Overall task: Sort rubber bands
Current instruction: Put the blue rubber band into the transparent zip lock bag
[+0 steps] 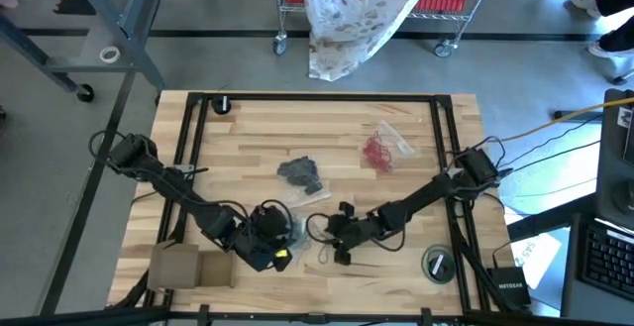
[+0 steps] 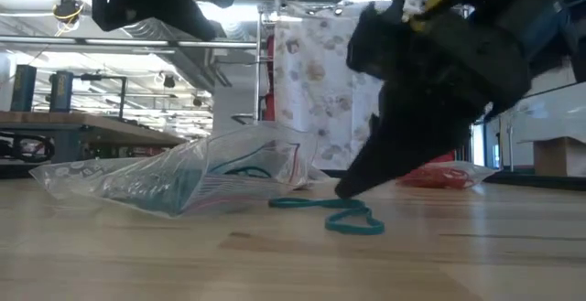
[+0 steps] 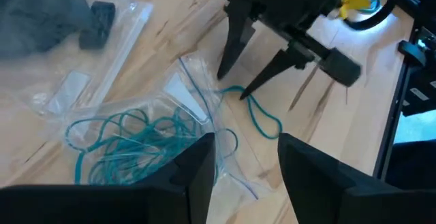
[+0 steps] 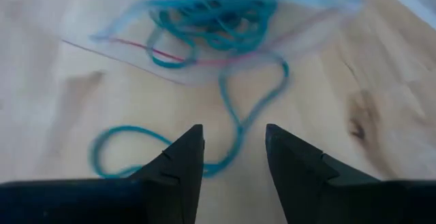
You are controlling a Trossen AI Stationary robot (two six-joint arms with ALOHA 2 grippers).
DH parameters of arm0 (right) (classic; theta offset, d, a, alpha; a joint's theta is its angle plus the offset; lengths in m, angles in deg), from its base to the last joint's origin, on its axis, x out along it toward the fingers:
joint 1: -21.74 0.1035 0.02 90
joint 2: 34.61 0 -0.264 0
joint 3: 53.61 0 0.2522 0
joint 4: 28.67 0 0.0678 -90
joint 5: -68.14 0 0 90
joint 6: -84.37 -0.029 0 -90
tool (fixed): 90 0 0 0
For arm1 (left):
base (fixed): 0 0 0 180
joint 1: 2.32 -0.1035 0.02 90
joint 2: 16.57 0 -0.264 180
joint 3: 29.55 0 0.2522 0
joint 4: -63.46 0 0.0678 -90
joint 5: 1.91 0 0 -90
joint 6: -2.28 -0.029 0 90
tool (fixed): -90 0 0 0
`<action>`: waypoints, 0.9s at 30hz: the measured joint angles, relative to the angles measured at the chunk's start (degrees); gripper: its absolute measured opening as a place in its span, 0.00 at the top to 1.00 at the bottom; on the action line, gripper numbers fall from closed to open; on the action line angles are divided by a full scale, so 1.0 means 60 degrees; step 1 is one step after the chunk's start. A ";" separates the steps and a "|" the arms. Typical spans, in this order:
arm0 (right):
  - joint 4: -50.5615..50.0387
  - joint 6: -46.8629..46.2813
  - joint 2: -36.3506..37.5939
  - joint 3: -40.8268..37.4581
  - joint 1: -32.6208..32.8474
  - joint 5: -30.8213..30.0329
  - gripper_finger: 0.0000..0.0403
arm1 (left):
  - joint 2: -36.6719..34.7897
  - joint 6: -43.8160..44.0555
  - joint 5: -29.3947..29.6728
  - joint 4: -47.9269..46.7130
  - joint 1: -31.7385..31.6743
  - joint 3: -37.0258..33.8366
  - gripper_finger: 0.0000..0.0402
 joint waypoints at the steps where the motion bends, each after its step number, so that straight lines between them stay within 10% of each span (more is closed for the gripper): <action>1: -0.0109 0.0007 -0.0041 0.0000 -0.0028 -0.0056 0.63 | 0.0000 -0.0001 0.0000 -0.0003 0.0000 0.0000 0.62; 10: -0.1165 0.0465 0.0071 0.0047 0.0068 -0.0033 0.97 | 0.0004 0.0102 0.0091 0.0048 0.0000 0.0000 0.62; 27: -0.4713 0.0452 0.1713 0.1290 0.1285 -0.1795 1.00 | 0.1914 -0.0570 0.0153 0.2747 -0.0007 -0.0004 0.62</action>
